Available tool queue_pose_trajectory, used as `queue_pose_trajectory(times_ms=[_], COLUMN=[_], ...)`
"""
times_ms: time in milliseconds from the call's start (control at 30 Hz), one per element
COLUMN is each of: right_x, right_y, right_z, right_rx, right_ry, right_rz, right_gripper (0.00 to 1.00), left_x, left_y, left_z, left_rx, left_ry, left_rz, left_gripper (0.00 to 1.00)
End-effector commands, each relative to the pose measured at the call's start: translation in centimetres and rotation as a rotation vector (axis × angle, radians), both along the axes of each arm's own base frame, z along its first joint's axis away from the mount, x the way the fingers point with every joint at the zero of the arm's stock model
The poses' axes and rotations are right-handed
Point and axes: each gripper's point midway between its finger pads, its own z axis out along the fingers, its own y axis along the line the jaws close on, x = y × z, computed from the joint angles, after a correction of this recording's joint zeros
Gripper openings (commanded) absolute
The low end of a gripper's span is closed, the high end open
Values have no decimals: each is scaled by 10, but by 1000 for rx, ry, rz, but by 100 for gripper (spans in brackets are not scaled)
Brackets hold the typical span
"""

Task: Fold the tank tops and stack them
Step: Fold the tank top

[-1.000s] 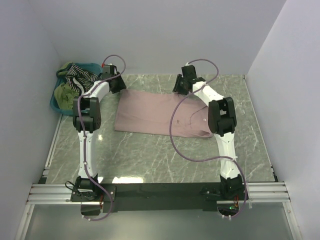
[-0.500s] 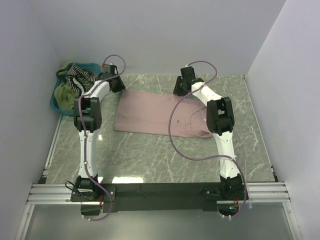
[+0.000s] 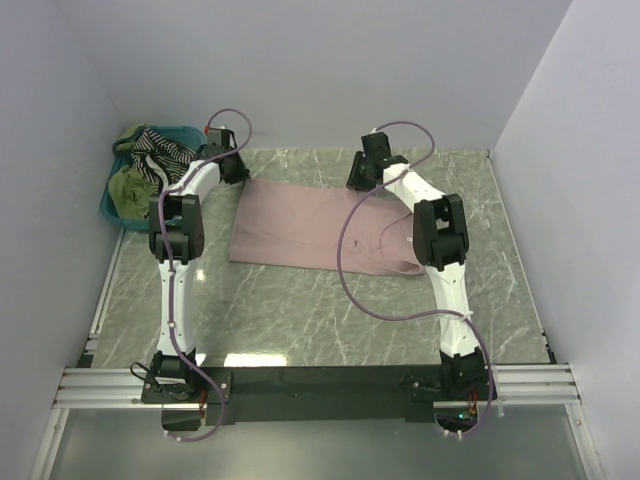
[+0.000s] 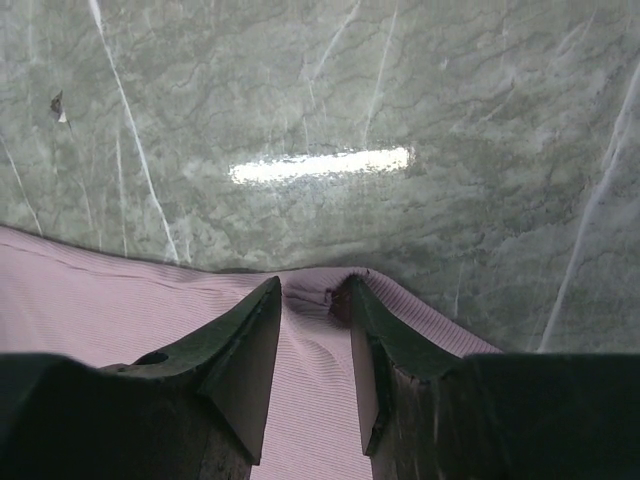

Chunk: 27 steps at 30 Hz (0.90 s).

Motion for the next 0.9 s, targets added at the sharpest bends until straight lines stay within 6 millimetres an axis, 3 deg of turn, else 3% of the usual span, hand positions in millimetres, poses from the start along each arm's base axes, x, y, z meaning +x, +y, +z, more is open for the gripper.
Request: queue_pose_trajectory(times_ms=[0,300,500,600,733,867], right_x=[13,12,12,11,11,12], right_y=[-1,0,-1,-2,-3,-5], right_z=[14,15,17,19,22,28], right_rx=[11,18,18,15,14,12], right_ry=[-39,-37,-40,-44,-56,-80], right_rz=[-9,-9,-10,-11,-17,-23], right_gripper=[41,38,34,28,12,4], left_x=[5,3,6,5,7,8], left_y=[-4,-6,-7,-7,-7,-4], left_z=[1,1,13,16,25,40], left_rx=[0,15,4,-5,-14,-21], left_ry=[-9,-9,-40,-54,-89,-135], left_rz=[-6,-9,-3,2,15,47], left_gripper=[27,21,10,0,0,0])
